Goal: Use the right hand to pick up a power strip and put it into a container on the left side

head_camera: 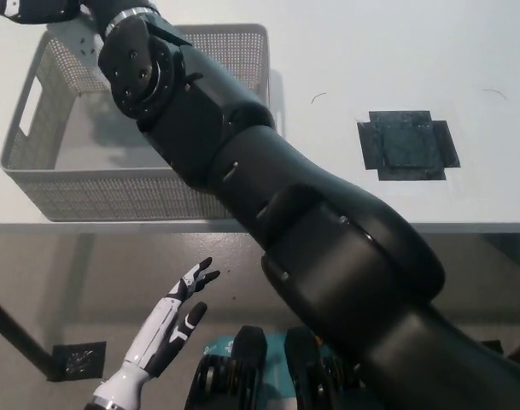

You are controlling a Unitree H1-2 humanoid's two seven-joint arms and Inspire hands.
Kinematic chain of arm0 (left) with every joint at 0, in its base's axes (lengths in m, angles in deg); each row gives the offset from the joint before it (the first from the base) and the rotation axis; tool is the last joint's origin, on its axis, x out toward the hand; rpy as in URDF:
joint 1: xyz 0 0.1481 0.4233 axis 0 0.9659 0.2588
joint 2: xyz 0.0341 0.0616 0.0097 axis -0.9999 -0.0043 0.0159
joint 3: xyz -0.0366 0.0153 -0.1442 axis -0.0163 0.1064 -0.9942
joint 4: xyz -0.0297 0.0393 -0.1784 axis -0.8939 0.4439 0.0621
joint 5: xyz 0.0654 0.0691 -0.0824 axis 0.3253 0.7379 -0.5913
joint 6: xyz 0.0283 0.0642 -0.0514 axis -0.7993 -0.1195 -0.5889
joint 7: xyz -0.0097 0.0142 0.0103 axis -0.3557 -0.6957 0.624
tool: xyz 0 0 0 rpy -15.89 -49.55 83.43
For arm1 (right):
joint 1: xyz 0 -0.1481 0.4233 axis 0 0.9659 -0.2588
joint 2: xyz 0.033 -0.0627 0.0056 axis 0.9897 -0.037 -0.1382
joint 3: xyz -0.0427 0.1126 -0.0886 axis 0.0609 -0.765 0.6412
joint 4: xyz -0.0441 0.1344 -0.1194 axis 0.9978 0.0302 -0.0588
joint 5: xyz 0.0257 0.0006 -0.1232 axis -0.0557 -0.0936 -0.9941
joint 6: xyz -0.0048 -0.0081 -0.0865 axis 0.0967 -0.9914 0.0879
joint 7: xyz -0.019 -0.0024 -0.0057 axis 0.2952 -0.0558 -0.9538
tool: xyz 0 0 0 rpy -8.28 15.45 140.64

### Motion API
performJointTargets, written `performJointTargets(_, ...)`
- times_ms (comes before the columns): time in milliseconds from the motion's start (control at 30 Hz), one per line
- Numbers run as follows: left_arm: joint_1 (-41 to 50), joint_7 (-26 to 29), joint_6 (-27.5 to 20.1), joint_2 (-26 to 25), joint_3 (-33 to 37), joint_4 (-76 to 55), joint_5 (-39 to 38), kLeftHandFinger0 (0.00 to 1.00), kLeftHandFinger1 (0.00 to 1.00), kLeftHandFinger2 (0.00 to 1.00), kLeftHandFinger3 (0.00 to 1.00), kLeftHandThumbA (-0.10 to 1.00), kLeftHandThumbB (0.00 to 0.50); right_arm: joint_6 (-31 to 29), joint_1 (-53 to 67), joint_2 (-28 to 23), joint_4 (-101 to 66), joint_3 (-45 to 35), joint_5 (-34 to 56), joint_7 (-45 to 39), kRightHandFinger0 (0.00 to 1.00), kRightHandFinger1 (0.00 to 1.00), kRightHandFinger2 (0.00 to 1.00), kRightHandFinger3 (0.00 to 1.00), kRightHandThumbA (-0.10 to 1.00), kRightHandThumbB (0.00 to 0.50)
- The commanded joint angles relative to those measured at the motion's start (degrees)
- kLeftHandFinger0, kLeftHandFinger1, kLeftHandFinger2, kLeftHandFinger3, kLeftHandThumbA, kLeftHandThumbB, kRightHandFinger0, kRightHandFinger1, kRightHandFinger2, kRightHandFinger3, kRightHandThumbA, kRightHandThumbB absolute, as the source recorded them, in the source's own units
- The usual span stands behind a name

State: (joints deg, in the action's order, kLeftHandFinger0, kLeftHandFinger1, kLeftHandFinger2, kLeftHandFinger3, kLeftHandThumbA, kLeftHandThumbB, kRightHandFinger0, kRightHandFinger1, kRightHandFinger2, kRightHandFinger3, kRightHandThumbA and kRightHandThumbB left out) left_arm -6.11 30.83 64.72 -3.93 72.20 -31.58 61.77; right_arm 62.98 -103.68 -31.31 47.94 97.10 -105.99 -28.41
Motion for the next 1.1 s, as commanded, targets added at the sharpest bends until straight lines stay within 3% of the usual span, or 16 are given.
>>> performJointTargets(0, -1.26, -1.21, -1.49, -1.19, 0.14, -1.66, 0.09, 1.00, 0.94, 0.87, 1.00, 1.00, 0.075, 6.38, -4.95, -2.79, 0.06, 5.00, -3.90, -8.45, 1.00, 1.00, 1.00, 1.00, 0.70, 0.447)
performJointTargets(67, -1.76, -1.37, -1.55, -1.36, 0.14, -1.61, 0.10, 1.00, 0.94, 0.87, 1.00, 1.00, 0.076, 7.33, -4.81, -3.41, 0.04, 6.73, -4.37, -9.62, 1.00, 1.00, 1.00, 1.00, 0.73, 0.459)
performJointTargets(233, -2.30, -2.01, -1.54, -1.58, 0.21, -1.38, -0.45, 1.00, 0.91, 0.84, 1.00, 1.00, 0.102, 9.72, -3.32, -5.32, 0.09, 10.45, -5.89, -11.97, 1.00, 1.00, 1.00, 1.00, 0.77, 0.435)
performJointTargets(400, -3.10, -2.53, -1.50, -2.01, 0.06, -1.34, -0.96, 1.00, 0.89, 0.81, 1.00, 1.00, 0.088, 10.73, -2.49, -7.13, 0.06, 11.39, -5.32, -13.34, 1.00, 1.00, 1.00, 1.00, 0.70, 0.387)
performJointTargets(633, -3.71, -2.53, -1.44, -1.89, -0.19, -1.23, -0.81, 1.00, 0.87, 0.79, 1.00, 1.00, 0.088, 10.05, -4.31, -9.90, -0.35, 13.19, -6.16, -18.50, 1.00, 1.00, 1.00, 1.00, 0.74, 0.449)
performJointTargets(733, -4.47, -2.27, -1.54, -1.49, -0.01, -0.64, -0.27, 1.00, 0.87, 0.79, 1.00, 1.00, 0.091, 9.01, -6.07, -11.37, -0.93, 13.61, -6.25, -20.44, 1.00, 1.00, 1.00, 1.00, 0.85, 0.482)
performJointTargets(833, -4.58, -2.12, -1.78, -1.27, 0.08, -0.36, -0.10, 1.00, 0.86, 0.80, 1.00, 1.00, 0.100, 4.65, -7.22, -14.01, -2.95, 13.47, -6.04, -20.46, 1.00, 1.00, 1.00, 1.00, 1.00, 0.481)
performJointTargets(900, -4.44, -2.14, -1.64, -1.29, 0.06, -0.54, -0.14, 1.00, 0.85, 0.80, 1.00, 1.00, 0.098, 2.55, -7.05, -15.21, -4.31, 13.50, -6.18, -19.68, 1.00, 1.00, 1.00, 1.00, 1.00, 0.484)
performJointTargets(933, -4.35, -2.10, -1.83, -1.32, 0.00, -0.53, -0.24, 0.97, 0.85, 0.82, 1.00, 1.00, 0.086, -0.36, -5.44, -18.31, -9.77, 12.31, -5.16, -20.47, 1.00, 1.00, 1.00, 1.00, 1.00, 0.431)
performJointTargets(967, -4.35, -2.14, -1.79, -1.41, -0.06, -0.61, -0.33, 0.97, 0.85, 0.82, 1.00, 1.00, 0.086, -1.05, -4.53, -19.49, -12.46, 11.62, -4.54, -21.06, 1.00, 1.00, 1.00, 1.00, 1.00, 0.430)
performJointTargets(1033, -4.27, -2.25, -1.19, -1.49, -0.30, -0.99, -0.74, 0.95, 0.86, 0.83, 1.00, 1.00, 0.099, -0.14, 0.69, -23.70, -25.91, 9.60, -2.75, -24.12, 1.00, 1.00, 1.00, 1.00, 1.00, 0.384)
performJointTargets(1067, -4.49, -2.21, -1.96, -1.46, -0.38, -0.51, -1.11, 0.96, 0.87, 0.84, 1.00, 1.00, 0.096, 2.91, 6.82, -27.94, -41.32, 7.73, -1.54, -26.51, 1.00, 1.00, 1.00, 1.00, 0.96, 0.358)
